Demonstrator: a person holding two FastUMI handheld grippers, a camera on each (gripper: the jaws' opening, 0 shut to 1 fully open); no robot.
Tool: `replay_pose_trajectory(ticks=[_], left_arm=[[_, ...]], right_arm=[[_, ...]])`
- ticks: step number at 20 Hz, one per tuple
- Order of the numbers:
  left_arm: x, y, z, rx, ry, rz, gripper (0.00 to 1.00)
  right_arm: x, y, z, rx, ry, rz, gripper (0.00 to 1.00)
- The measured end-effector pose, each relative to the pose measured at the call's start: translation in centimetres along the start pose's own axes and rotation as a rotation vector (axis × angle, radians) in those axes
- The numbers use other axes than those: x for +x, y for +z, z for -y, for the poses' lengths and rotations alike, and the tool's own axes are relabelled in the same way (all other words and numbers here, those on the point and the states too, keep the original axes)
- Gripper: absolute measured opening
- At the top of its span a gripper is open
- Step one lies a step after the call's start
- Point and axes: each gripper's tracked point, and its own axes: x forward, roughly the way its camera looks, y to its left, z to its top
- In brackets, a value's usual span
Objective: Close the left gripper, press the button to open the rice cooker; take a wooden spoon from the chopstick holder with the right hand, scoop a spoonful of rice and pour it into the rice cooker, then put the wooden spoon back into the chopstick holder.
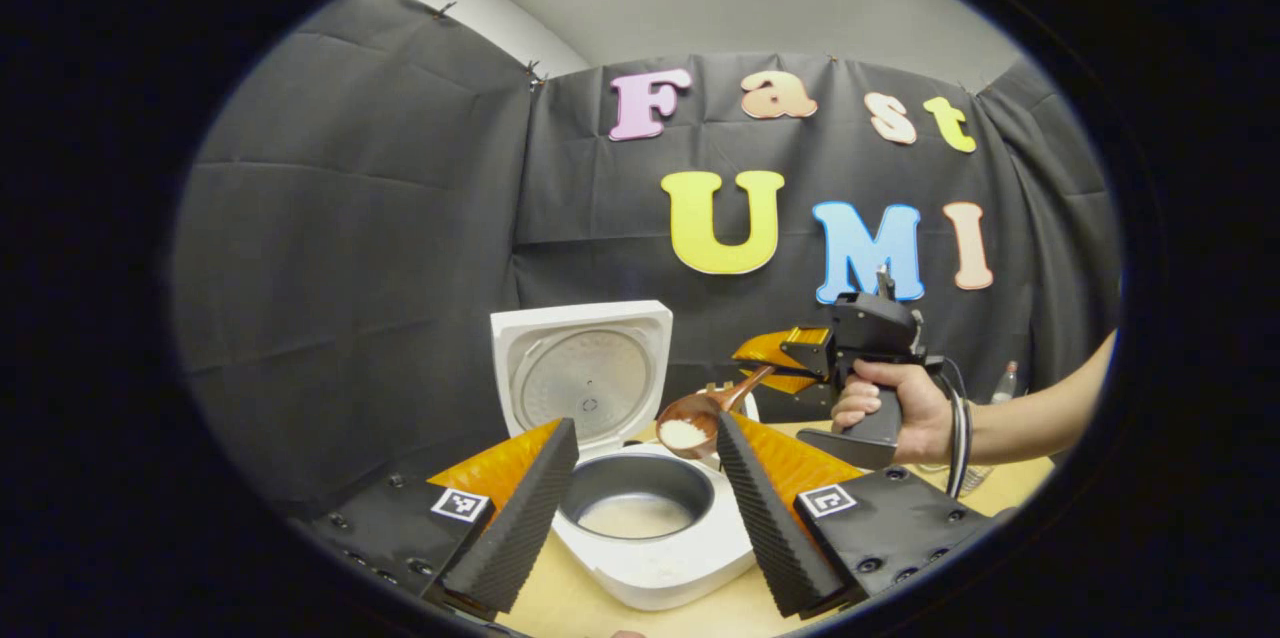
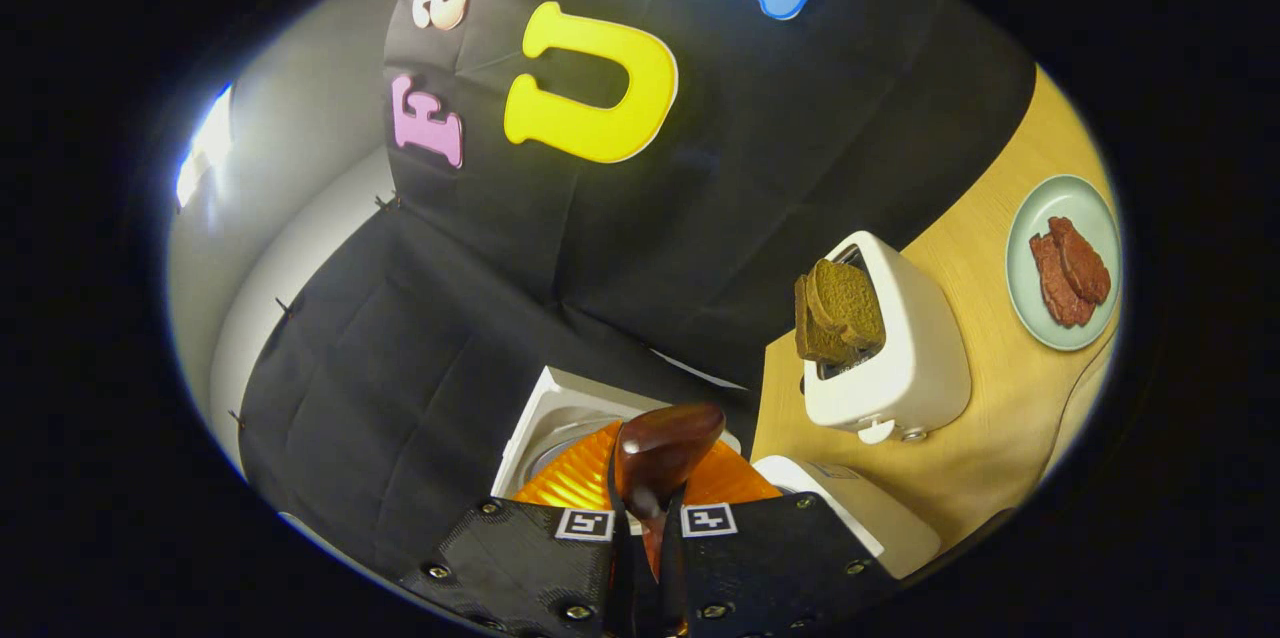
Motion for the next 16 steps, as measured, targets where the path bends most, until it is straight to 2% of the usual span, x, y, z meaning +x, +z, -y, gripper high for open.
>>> replay_pose_trajectory(ticks=[4, 5, 6, 9, 10, 12, 14, 16], left_arm=[[-0.2, -0.4, -1.1, -0.011, 0.028, -0.007, 0.96], [-0.4, -0.6, -1.4, -0.014, 0.034, -0.009, 0.94], [-0.5, -0.7, -1.7, -0.014, 0.042, -0.011, 0.99], [-1.1, -1.1, -2.6, -0.022, 0.068, -0.018, 0.97], [-1.3, -1.2, -2.7, -0.027, 0.074, -0.022, 0.99], [-1.7, -1.4, -3.1, -0.027, 0.083, -0.026, 0.97], [-2.0, -1.3, -3.3, -0.024, 0.090, -0.027, 0.94], [-2.2, -1.2, -3.3, -0.023, 0.094, -0.025, 0.97]], right_arm=[[2.2, -1.9, -0.1, -0.097, -0.016, -0.051, 0.10], [2.5, -2.3, -0.3, -0.133, -0.019, -0.060, 0.10], [3.0, -2.7, -0.4, -0.175, -0.024, -0.068, 0.10], [4.5, -4.0, -0.5, -0.320, -0.042, -0.098, 0.10], [4.7, -4.5, -0.5, -0.380, -0.048, -0.108, 0.10], [5.0, -5.1, -1.0, -0.517, -0.049, -0.120, 0.10], [5.5, -5.9, -2.3, -0.655, -0.027, -0.134, 0.10], [5.1, -6.5, -4.0, -0.820, 0.008, -0.131, 0.10]])
